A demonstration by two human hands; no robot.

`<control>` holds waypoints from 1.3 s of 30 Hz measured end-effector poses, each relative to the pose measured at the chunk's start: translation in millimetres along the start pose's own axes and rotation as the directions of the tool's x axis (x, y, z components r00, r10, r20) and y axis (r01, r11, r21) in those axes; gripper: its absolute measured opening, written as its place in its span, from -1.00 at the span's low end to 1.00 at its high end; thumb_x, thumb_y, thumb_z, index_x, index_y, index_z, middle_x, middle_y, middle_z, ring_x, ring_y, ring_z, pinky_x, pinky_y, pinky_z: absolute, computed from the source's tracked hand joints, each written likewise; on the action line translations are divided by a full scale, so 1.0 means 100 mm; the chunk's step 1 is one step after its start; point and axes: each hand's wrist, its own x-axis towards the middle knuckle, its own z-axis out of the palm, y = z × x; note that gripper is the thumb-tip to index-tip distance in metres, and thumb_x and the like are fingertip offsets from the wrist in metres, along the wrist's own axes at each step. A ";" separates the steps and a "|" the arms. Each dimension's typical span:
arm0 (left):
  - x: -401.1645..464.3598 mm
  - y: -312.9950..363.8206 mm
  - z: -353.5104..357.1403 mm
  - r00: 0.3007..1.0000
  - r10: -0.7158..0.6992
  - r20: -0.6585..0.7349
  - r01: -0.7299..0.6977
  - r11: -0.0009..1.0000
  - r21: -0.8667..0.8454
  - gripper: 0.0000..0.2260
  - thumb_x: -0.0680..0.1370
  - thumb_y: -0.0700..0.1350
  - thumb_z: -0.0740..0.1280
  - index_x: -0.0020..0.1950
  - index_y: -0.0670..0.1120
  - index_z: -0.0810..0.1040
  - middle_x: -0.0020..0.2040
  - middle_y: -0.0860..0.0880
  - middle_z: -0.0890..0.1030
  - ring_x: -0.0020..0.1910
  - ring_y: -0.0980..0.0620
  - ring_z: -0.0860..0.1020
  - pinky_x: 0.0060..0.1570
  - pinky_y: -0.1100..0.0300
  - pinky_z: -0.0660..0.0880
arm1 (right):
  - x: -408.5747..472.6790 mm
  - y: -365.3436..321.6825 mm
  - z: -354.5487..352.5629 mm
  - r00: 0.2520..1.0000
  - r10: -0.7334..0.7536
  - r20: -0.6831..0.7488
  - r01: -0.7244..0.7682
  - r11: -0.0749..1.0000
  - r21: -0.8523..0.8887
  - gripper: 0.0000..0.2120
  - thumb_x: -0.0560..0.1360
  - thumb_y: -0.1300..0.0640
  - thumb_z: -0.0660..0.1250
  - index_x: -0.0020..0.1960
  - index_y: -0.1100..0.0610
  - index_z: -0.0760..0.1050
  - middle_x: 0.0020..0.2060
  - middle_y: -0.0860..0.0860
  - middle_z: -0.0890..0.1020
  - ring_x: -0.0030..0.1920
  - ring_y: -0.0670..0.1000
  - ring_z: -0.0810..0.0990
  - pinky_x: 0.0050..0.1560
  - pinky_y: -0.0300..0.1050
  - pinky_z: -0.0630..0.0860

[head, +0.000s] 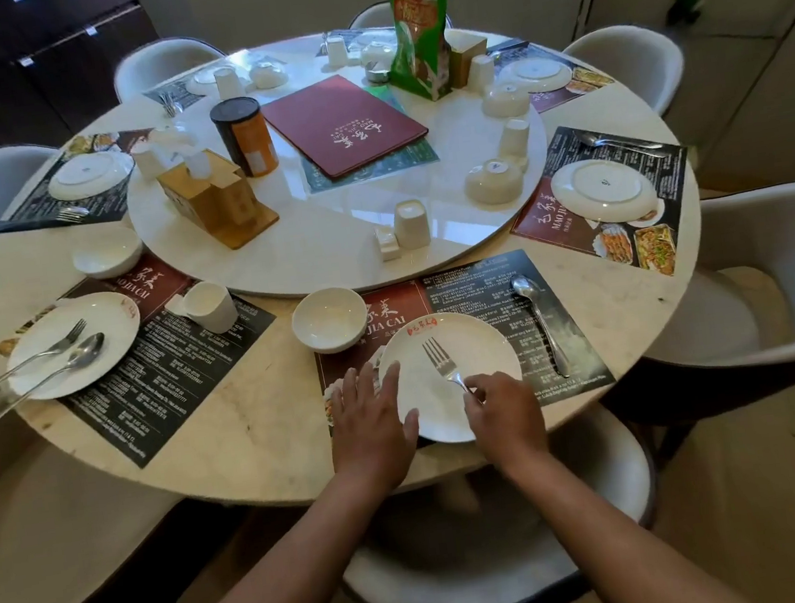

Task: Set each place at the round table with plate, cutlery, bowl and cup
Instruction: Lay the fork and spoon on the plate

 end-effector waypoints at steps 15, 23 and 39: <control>-0.19 -0.12 -0.13 1.000 0.011 -0.007 -0.011 1.000 -0.006 -0.38 0.63 0.19 0.21 0.62 0.12 0.05 0.63 -0.08 0.11 0.62 -0.15 0.01 0.57 -0.10 -0.01 | -0.14 -0.12 0.18 0.997 0.032 0.063 -0.014 0.964 -0.267 -0.78 0.59 0.04 0.26 -0.05 0.10 0.65 -0.07 0.03 0.67 -0.05 0.10 0.63 -0.21 -0.13 0.33; -0.19 -0.10 -0.15 0.999 0.035 -0.018 -0.035 0.999 -0.011 -0.40 0.64 0.18 0.20 0.62 0.10 0.05 0.63 -0.08 0.11 0.62 -0.15 0.02 0.58 -0.11 -0.01 | -0.11 -0.16 0.06 0.999 0.033 0.017 -0.028 0.972 -0.232 -0.66 0.55 -0.13 0.31 0.13 0.08 0.66 0.02 0.02 0.69 0.01 0.09 0.66 -0.06 -0.05 0.56; 0.42 0.53 -0.07 0.998 0.047 -0.048 -0.047 0.999 -0.011 -0.40 0.64 0.17 0.19 0.62 0.08 0.06 0.63 -0.12 0.10 0.62 -0.16 0.00 0.58 -0.15 -0.04 | 0.97 0.53 -0.52 0.966 0.228 -0.122 -0.248 0.951 -0.185 -0.77 0.51 -0.05 0.41 0.07 0.06 0.62 -0.02 0.04 0.66 -0.04 0.11 0.63 -0.17 -0.11 0.41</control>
